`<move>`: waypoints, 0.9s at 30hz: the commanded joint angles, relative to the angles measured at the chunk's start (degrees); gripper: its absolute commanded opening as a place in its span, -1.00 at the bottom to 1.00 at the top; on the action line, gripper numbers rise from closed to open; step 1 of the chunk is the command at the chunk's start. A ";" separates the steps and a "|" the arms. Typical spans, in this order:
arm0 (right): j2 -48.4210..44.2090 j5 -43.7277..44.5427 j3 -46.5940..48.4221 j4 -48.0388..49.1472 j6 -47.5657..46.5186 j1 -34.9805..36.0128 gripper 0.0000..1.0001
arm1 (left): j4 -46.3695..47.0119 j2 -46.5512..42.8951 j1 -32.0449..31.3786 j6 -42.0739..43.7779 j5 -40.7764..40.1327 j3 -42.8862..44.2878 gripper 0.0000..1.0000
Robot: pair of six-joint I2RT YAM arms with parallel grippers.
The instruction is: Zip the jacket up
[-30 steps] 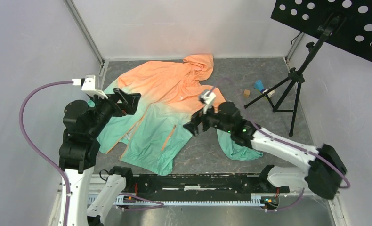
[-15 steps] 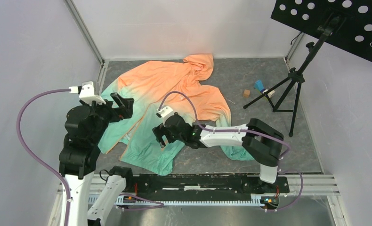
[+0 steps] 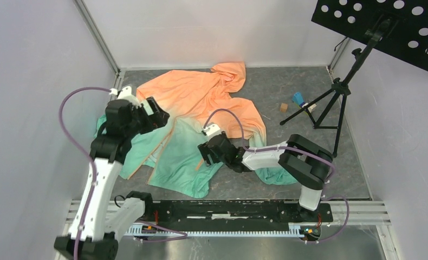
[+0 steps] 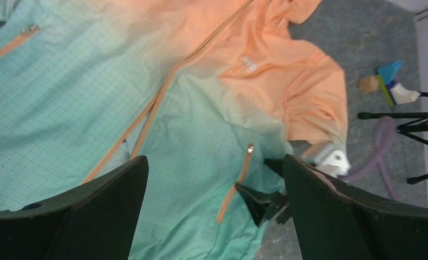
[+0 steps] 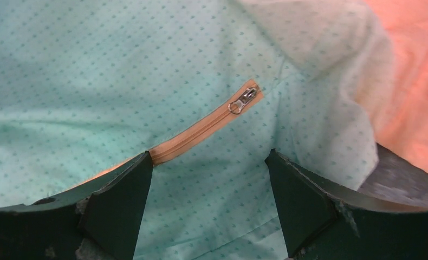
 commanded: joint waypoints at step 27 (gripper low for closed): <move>-19.81 -12.27 -2.95 -12.93 -12.96 -12.64 0.96 | 1.64 22.94 -3.10 6.01 11.72 -10.67 0.71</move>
